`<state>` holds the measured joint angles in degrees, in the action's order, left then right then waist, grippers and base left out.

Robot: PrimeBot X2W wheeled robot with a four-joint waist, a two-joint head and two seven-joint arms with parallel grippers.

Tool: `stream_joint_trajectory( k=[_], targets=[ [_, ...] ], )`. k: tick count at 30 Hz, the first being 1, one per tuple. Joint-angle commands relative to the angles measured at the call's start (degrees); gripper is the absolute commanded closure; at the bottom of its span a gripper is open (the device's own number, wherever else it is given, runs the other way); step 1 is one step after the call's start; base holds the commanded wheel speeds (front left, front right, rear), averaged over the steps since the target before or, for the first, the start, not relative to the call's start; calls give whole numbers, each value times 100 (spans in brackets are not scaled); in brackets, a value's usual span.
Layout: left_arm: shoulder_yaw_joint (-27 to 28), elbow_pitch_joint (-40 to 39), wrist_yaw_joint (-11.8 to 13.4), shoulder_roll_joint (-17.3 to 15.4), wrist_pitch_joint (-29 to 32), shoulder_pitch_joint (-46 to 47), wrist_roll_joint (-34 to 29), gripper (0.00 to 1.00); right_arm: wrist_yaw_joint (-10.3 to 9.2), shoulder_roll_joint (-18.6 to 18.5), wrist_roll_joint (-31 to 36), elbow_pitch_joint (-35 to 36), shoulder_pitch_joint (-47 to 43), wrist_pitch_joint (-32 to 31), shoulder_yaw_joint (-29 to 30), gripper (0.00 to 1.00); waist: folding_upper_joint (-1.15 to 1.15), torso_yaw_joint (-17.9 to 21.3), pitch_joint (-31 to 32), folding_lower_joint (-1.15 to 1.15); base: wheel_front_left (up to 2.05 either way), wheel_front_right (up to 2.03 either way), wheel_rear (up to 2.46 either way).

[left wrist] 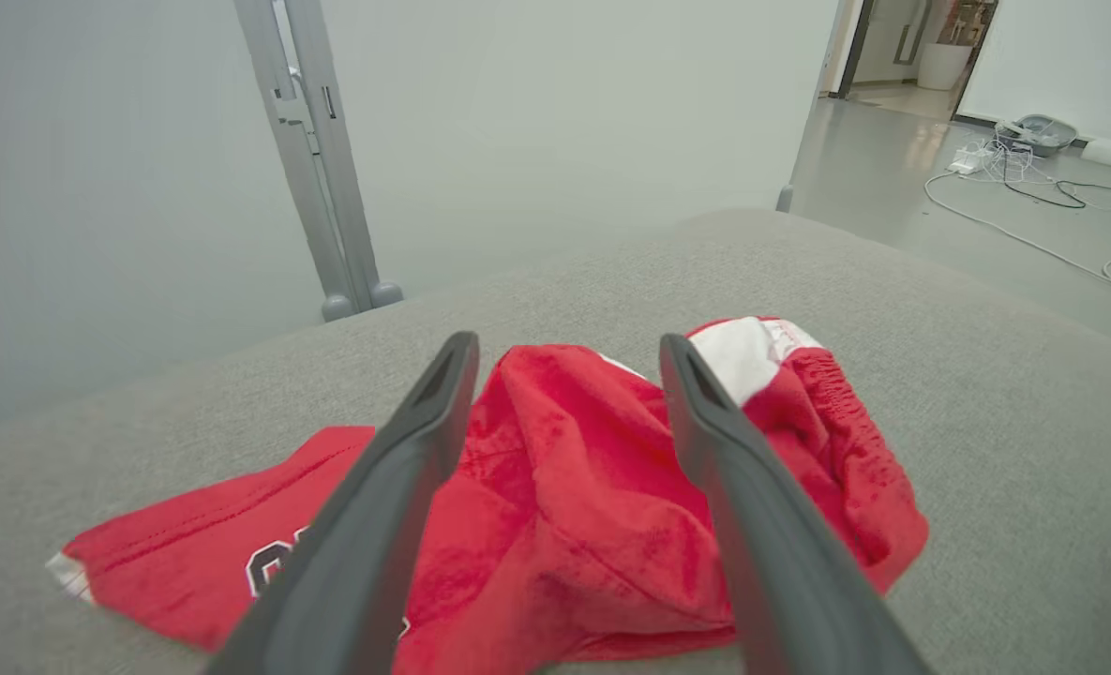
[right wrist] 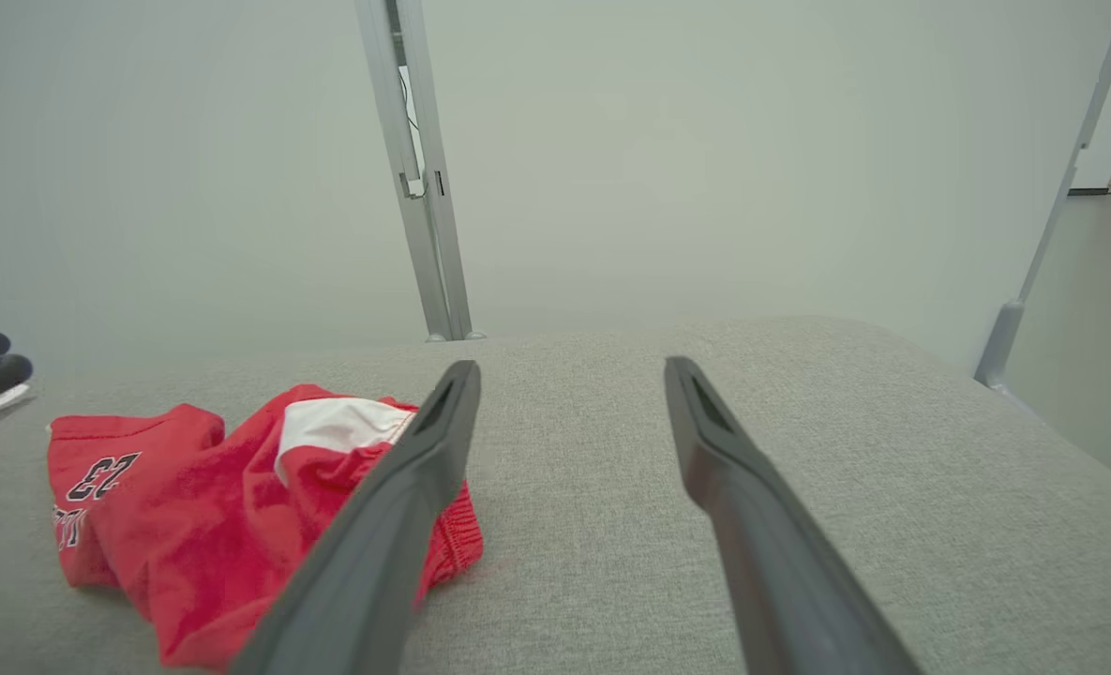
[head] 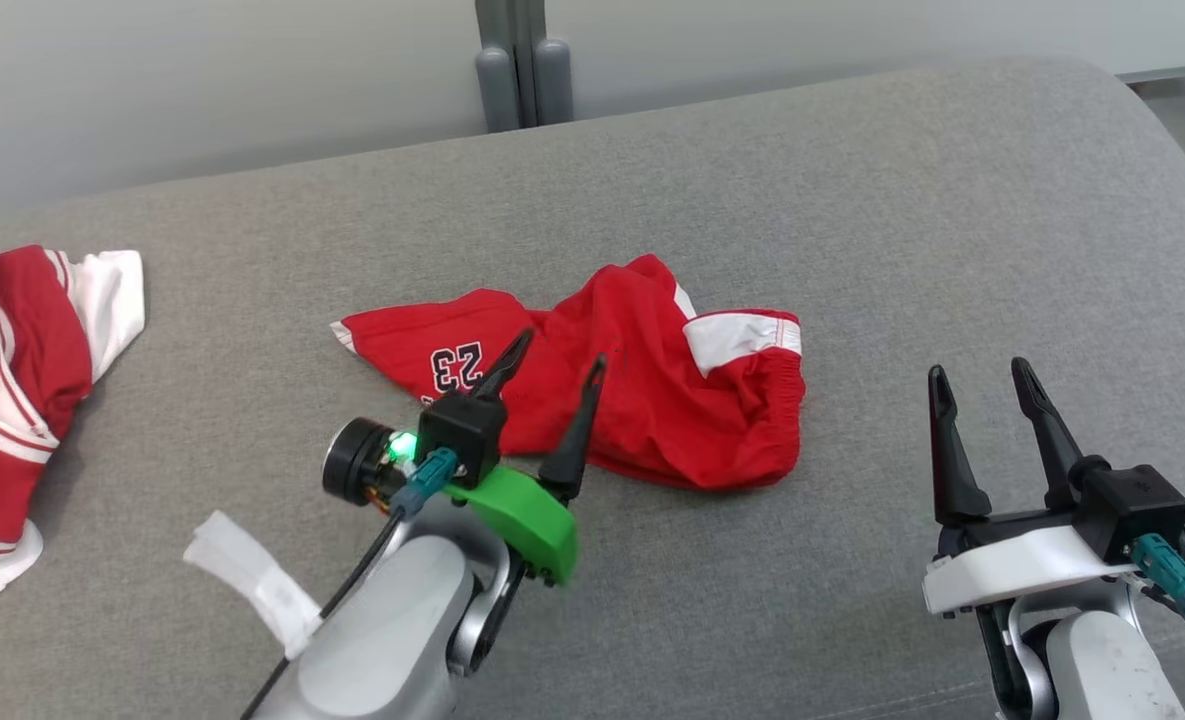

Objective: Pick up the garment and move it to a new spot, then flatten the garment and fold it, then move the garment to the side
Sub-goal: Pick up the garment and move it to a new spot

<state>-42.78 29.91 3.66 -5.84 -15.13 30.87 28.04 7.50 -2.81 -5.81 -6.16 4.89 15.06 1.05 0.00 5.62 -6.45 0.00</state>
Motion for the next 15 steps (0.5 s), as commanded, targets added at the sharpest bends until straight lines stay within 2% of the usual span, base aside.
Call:
stream_joint_trajectory(
  k=[1, 9, 15],
  targets=[
    [166, -88, 66, -53, -1, -258, -88, 0, -2, -14, 53, 19, -85, 18, 4, 0, 0, -231, 219, 0, 0, 0, 0],
    [1376, -655, 143, -143, 1, -1611, -485, 0, -2, -15, -48, -40, -379, 18, 17, 0, 0, -513, 451, 0, 0, 0, 0],
    [2038, -874, 95, -26, 0, -2304, -844, 0, -2, -15, -122, -139, -573, 17, -43, 0, 0, -662, 525, 0, 0, 0, 0]
  ],
)
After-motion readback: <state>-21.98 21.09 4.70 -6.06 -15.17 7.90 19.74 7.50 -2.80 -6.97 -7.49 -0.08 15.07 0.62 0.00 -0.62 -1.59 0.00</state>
